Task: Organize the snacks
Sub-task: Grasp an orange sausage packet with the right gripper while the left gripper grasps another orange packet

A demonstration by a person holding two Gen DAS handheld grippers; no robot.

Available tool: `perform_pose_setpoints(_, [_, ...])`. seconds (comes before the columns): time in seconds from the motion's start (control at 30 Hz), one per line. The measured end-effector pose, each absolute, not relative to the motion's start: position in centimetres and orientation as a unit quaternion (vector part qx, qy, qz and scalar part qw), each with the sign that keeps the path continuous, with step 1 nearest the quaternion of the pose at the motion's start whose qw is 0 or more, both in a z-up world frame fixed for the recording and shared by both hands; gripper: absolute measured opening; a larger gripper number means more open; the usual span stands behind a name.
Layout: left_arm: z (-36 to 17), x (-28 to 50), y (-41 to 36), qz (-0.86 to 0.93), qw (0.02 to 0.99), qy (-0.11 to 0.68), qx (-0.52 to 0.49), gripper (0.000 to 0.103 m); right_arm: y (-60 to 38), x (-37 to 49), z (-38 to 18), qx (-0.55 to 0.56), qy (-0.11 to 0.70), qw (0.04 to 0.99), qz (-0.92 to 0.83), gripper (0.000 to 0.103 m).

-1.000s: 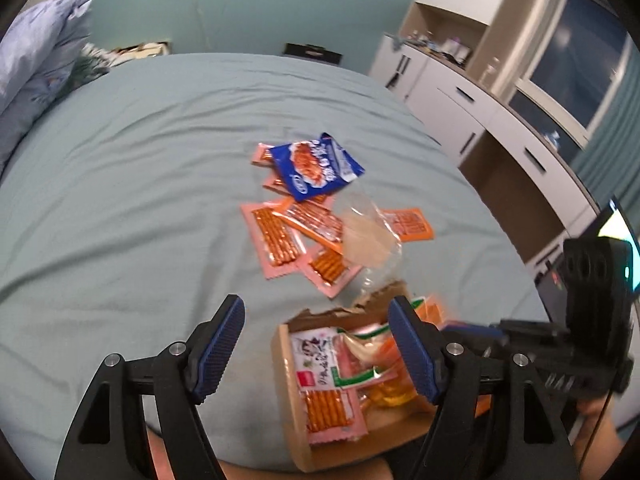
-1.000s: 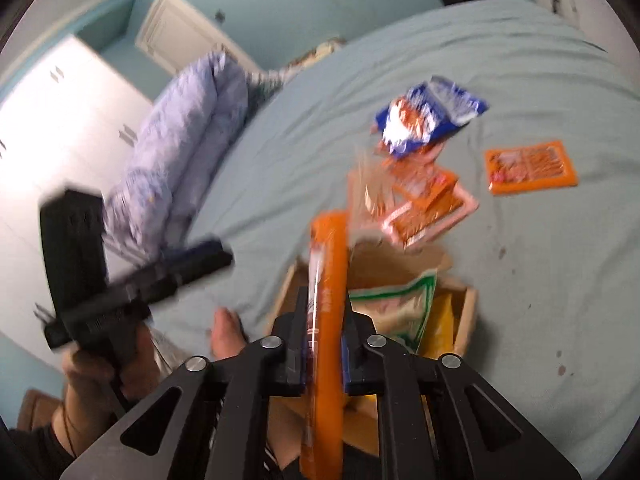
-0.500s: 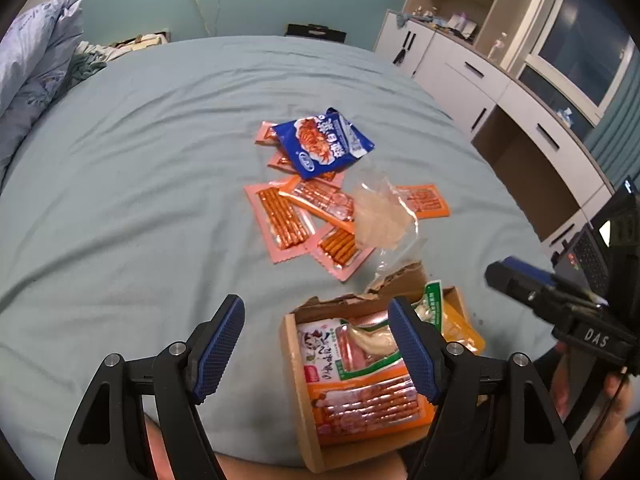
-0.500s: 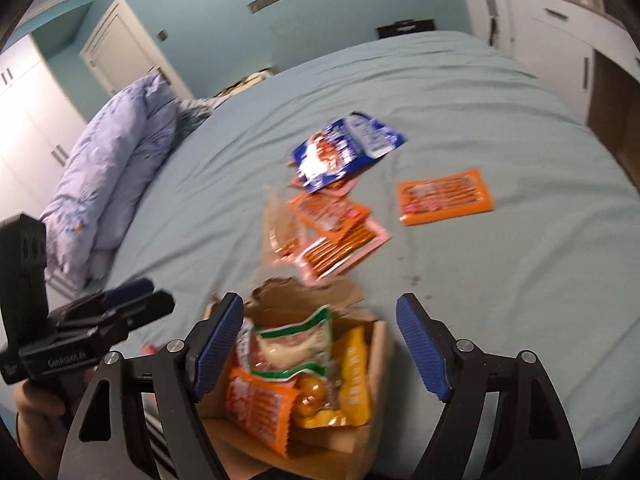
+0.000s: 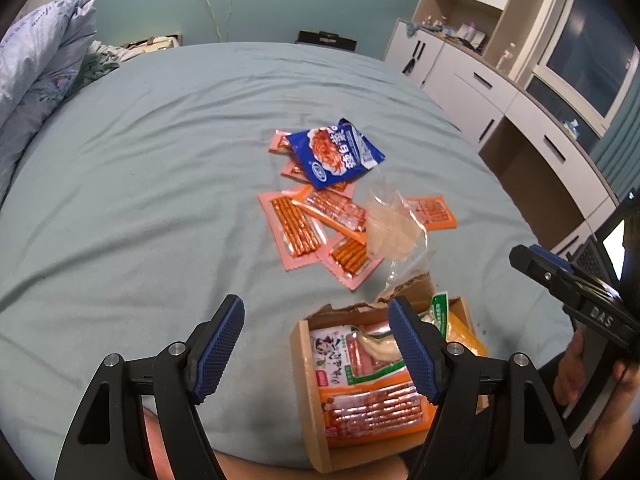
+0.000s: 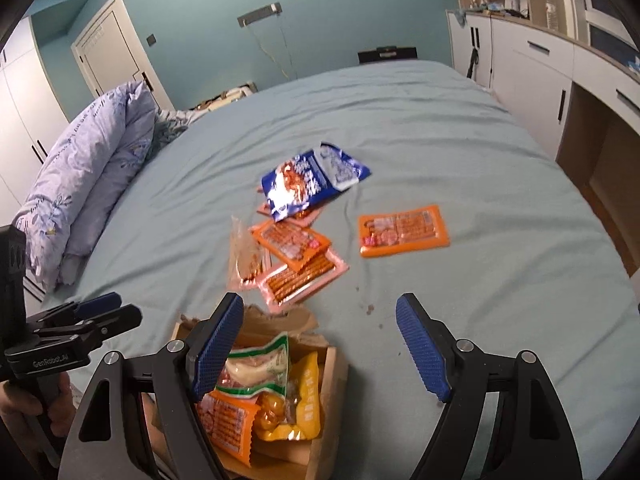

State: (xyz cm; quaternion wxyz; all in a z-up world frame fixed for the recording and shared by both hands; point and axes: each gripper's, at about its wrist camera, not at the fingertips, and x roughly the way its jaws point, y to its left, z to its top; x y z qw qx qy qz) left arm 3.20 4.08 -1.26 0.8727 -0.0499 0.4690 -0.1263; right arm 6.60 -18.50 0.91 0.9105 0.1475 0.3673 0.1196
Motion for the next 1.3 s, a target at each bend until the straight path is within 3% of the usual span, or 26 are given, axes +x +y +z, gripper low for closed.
perform_pose_setpoints(0.33, [-2.3, 9.2, 5.3, -0.097, 0.875, 0.475, 0.006, 0.076, -20.8, 10.8, 0.8, 0.052, 0.381, 0.923, 0.006, 0.078])
perform_pose_setpoints(0.7, [-8.1, 17.4, 6.6, -0.064, 0.837, 0.544, -0.019, 0.075, -21.8, 19.1, -4.3, 0.149, 0.491, 0.857, 0.046, 0.078])
perform_pose_setpoints(1.07, [-13.3, 20.9, 4.6, -0.106, 0.785, 0.609, -0.041, 0.075, -18.4, 27.7, -9.2, 0.042, 0.525, 0.850, 0.034, 0.078])
perform_pose_setpoints(1.23, [-14.2, 21.3, 1.9, -0.124, 0.783, 0.610, 0.010, 0.081, -17.8, 30.4, -11.2, 0.053, 0.526, 0.848, 0.041, 0.103])
perform_pose_setpoints(1.3, [-14.4, 21.3, 1.0, -0.126, 0.783, 0.609, 0.026, 0.085, -17.6, 31.0, -11.9, 0.060, 0.527, 0.847, 0.035, 0.103])
